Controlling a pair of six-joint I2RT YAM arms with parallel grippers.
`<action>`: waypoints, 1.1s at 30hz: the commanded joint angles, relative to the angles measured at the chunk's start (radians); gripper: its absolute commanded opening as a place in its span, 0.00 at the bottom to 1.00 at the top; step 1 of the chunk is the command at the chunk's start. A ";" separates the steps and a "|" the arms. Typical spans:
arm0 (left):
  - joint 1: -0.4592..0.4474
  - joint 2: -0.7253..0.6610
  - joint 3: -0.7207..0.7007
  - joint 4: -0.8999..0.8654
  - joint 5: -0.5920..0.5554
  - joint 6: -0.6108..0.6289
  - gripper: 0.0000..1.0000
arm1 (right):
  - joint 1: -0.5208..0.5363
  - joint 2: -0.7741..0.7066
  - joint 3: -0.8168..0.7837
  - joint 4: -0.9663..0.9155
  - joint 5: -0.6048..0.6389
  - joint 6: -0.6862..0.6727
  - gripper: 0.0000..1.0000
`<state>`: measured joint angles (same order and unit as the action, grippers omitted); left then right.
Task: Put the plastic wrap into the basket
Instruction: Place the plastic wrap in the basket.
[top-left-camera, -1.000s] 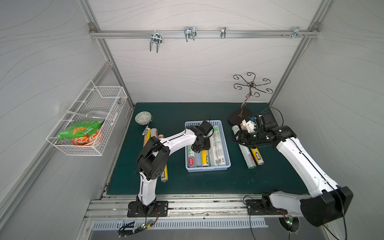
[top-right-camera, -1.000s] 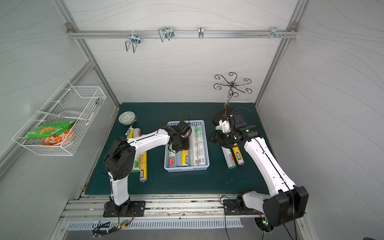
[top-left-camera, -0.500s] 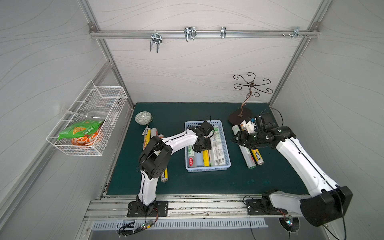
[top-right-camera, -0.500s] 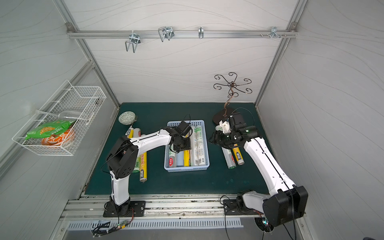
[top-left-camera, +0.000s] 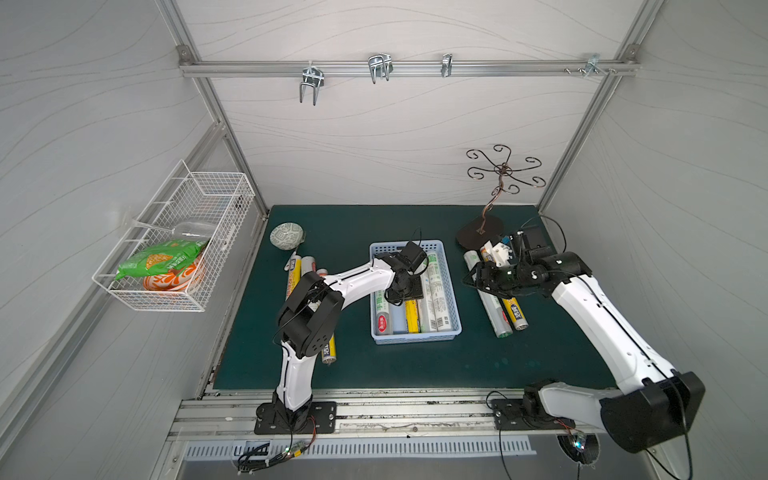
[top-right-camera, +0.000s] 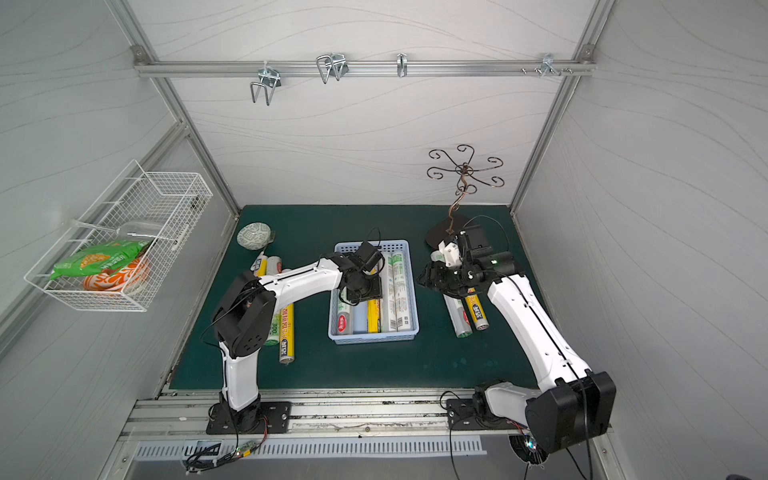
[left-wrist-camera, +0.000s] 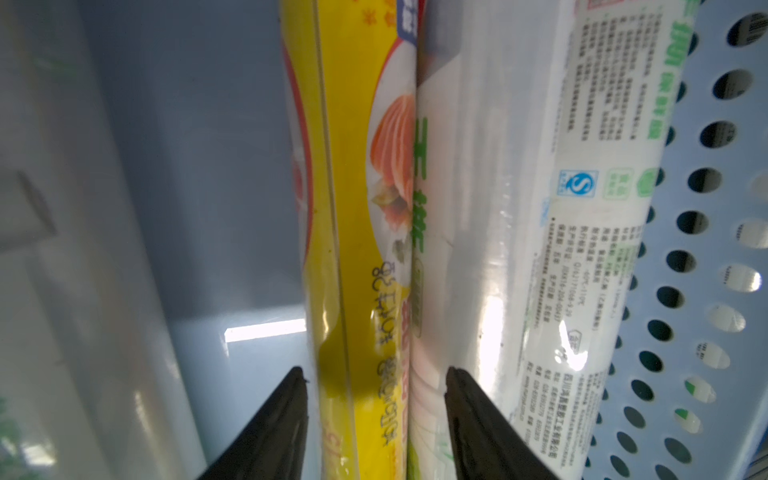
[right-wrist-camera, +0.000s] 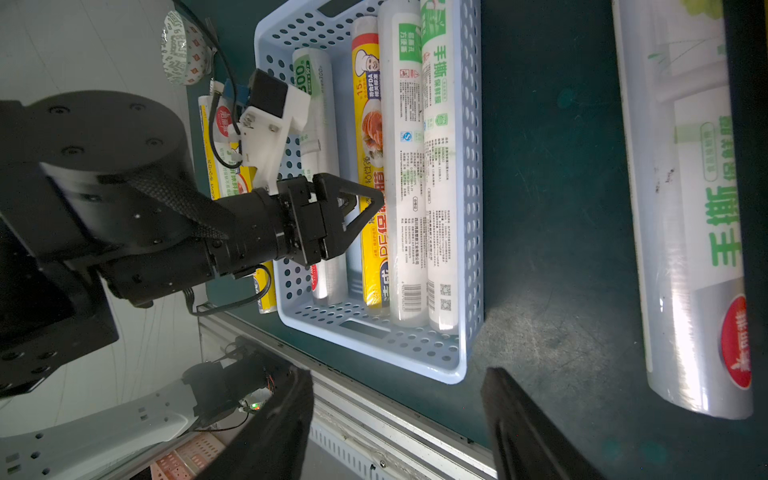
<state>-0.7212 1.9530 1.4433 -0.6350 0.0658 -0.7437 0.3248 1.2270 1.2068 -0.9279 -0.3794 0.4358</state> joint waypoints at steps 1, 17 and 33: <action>-0.003 -0.086 0.036 -0.049 -0.058 0.039 0.60 | -0.007 -0.024 -0.008 -0.003 0.000 -0.020 0.71; 0.010 -0.429 -0.029 -0.253 -0.520 0.164 0.89 | -0.030 -0.021 -0.039 -0.019 0.167 -0.074 0.93; 0.216 -0.660 -0.404 -0.193 -0.417 0.087 0.95 | -0.117 0.015 -0.118 0.021 0.154 -0.084 0.99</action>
<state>-0.5266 1.3228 1.0626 -0.8562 -0.3775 -0.6308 0.2142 1.2316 1.0943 -0.9173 -0.2199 0.3668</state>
